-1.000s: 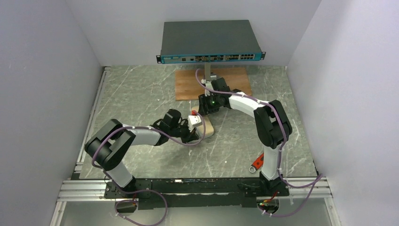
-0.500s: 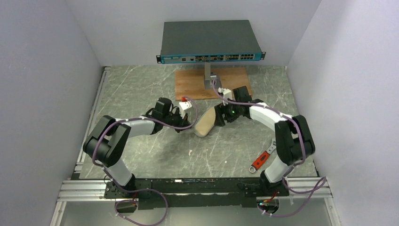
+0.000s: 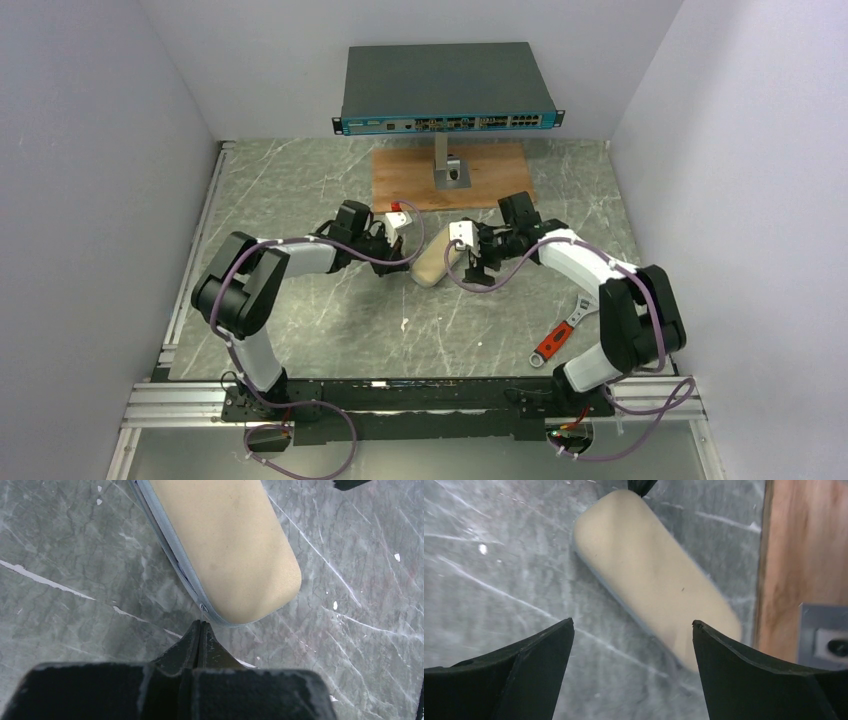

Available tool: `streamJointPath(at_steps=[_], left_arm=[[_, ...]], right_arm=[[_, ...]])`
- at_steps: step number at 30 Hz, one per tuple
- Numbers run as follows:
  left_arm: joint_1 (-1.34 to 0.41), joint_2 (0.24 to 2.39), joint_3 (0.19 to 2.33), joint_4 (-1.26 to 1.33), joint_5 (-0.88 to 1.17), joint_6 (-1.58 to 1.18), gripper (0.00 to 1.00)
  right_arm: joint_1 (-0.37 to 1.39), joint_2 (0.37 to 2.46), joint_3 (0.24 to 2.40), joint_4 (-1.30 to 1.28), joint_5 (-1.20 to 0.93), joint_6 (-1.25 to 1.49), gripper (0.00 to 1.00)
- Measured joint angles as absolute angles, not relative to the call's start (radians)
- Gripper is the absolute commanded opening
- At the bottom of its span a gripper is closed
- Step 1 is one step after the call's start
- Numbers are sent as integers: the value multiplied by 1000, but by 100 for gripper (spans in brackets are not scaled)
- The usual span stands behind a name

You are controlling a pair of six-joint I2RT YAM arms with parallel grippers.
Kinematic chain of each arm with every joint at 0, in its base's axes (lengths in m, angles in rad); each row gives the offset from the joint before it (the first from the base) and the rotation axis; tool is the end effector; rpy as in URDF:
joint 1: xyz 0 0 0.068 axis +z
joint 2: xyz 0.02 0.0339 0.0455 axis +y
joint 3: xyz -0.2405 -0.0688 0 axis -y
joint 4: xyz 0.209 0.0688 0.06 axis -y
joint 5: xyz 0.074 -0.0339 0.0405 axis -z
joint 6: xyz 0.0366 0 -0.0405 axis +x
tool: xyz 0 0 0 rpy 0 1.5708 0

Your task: Open the umbrella

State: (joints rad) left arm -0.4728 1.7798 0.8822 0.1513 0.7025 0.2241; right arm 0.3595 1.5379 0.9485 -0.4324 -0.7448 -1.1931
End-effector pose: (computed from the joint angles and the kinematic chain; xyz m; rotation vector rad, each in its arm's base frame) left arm 0.2759 -0.1677 0.1536 1.1049 1.9877 -0.9383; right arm 0.2457 0.1189 0.2015 -1.7900 1.4622 0.5587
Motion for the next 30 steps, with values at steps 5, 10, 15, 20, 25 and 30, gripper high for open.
streamJointPath(at_steps=[5, 10, 15, 20, 25, 30], left_arm=[[-473, 1800, 902, 151, 703, 224, 0], [-473, 1800, 904, 151, 703, 224, 0], [-473, 1800, 904, 150, 702, 224, 0], [-473, 1797, 902, 149, 705, 232, 0], [-474, 1720, 818, 163, 707, 231, 0], [-505, 1661, 738, 204, 704, 199, 0]], right_arm=[[376, 1655, 1050, -488, -779, -1467, 91], [387, 1763, 1150, -575, -797, -1658, 91], [390, 1869, 1275, -678, -796, -1789, 79], [390, 1932, 1316, -740, -780, -1810, 60], [388, 1898, 1253, -661, -776, -1727, 55], [395, 1865, 1198, -571, -776, -1594, 51]])
